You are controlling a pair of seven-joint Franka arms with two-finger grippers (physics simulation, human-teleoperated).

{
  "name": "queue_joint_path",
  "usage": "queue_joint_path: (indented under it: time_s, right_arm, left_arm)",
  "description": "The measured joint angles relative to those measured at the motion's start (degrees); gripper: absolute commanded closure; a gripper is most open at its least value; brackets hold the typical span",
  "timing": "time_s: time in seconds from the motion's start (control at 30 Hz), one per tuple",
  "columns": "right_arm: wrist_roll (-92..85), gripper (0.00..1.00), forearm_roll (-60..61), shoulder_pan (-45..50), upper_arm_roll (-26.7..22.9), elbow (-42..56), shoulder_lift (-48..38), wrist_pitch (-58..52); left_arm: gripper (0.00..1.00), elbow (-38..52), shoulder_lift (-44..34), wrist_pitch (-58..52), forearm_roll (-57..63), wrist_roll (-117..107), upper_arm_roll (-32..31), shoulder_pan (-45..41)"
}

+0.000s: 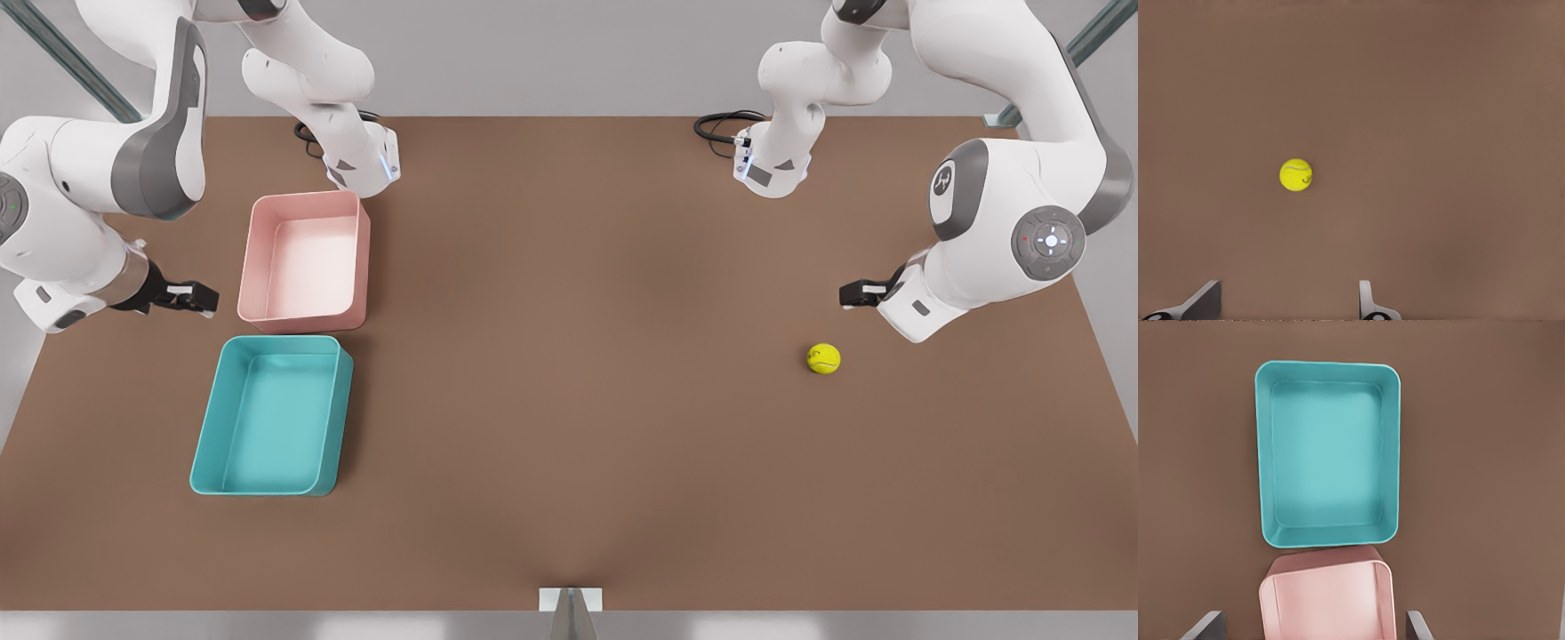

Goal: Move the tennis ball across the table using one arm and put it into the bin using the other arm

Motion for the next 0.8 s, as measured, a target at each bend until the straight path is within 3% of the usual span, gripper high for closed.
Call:
queue_joint_path:
  time_s: [0.07,0.1,0.13,0.17,0.2,0.37,0.57,0.8]
  right_arm:
    - [0.21,0.0,0.07,0.03,-0.01,0.03,0.0,0.23]
    - [0.31,0.0,0.12,0.14,-0.04,0.03,0.12,0.24]
    - [0.41,0.0,0.27,0.2,-0.07,0.02,0.75,0.23]
    - [0.5,0.0,0.48,0.21,-0.08,0.0,1.16,0.22]
    - [0.6,0.0,0.65,0.3,-0.09,0.01,1.46,0.29]
    - [0.93,0.0,3.83,1.82,-1.38,3.12,3.59,0.89]
    - [1.07,0.0,7.33,1.35,-2.32,4.08,4.59,1.12]
    - [1.18,0.0,8.13,1.4,-2.29,4.13,4.75,1.11]
  left_arm:
    - [0.0,0.0,0.01,0.12,-0.01,0.06,0.02,-0.02]
    - [0.19,0.05,0.38,0.19,-0.02,0.11,0.1,-0.01]
    - [0.49,0.2,1.88,0.28,0.01,0.2,0.13,0.17]
    - [0.7,0.36,3.88,0.56,0.07,0.47,0.15,0.49]
    - [0.79,0.42,5.67,1.16,0.07,0.93,0.15,0.87]
    - [0.79,-10.97,10.0,16.28,0.74,9.28,0.3,4.17]
    - [0.79,-13.65,18.19,30.67,0.3,35.22,0.62,11.01]
    - [0.79,-26.1,17.54,43.56,1.64,68.84,0.64,14.46]
